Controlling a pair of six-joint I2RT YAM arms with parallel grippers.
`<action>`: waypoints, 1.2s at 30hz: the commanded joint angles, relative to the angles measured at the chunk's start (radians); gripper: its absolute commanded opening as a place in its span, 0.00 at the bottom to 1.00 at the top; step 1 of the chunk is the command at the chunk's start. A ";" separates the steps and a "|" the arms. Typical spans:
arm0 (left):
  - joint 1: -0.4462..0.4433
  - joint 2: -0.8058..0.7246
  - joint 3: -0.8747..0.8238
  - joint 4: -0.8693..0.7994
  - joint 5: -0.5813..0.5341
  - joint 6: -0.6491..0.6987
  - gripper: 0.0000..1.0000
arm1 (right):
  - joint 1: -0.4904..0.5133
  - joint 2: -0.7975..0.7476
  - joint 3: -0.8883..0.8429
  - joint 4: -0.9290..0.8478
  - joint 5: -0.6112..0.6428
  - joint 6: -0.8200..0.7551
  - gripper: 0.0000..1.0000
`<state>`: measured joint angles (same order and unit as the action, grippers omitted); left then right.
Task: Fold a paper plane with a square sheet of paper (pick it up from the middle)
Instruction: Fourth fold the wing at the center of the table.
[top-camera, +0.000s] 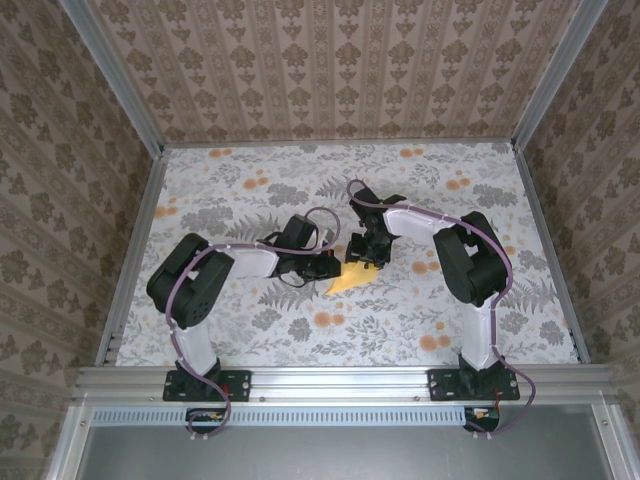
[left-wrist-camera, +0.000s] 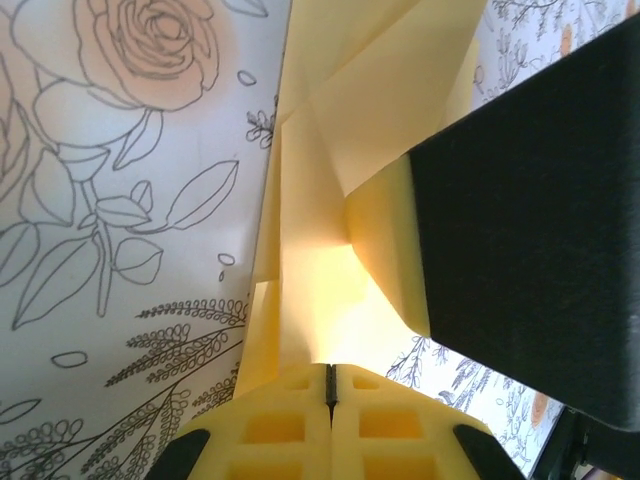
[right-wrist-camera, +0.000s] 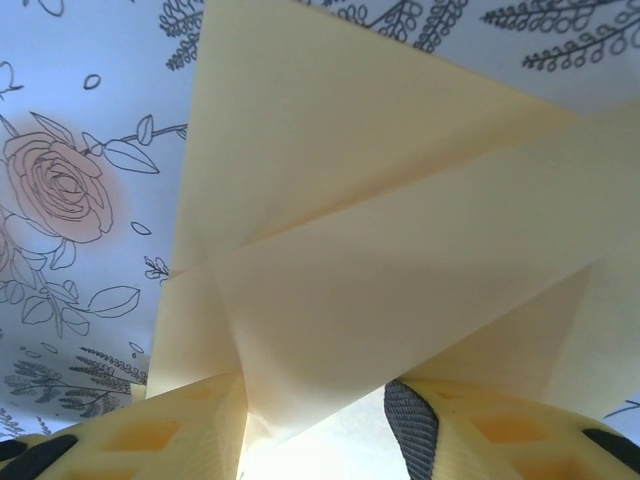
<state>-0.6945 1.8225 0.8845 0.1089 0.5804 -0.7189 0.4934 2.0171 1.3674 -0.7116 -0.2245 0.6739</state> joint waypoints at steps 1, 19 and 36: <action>-0.007 0.026 0.024 -0.031 0.004 0.017 0.01 | -0.003 0.111 -0.062 0.000 0.056 0.012 0.50; -0.009 0.051 0.052 -0.146 -0.053 0.046 0.00 | -0.004 0.104 -0.059 -0.006 0.057 0.021 0.54; -0.015 0.105 0.080 -0.338 -0.168 0.070 0.00 | -0.028 -0.247 -0.101 0.115 -0.105 -0.022 0.53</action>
<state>-0.7067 1.8668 0.9836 -0.0944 0.5087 -0.6727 0.4679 1.8561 1.2919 -0.6338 -0.2958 0.6754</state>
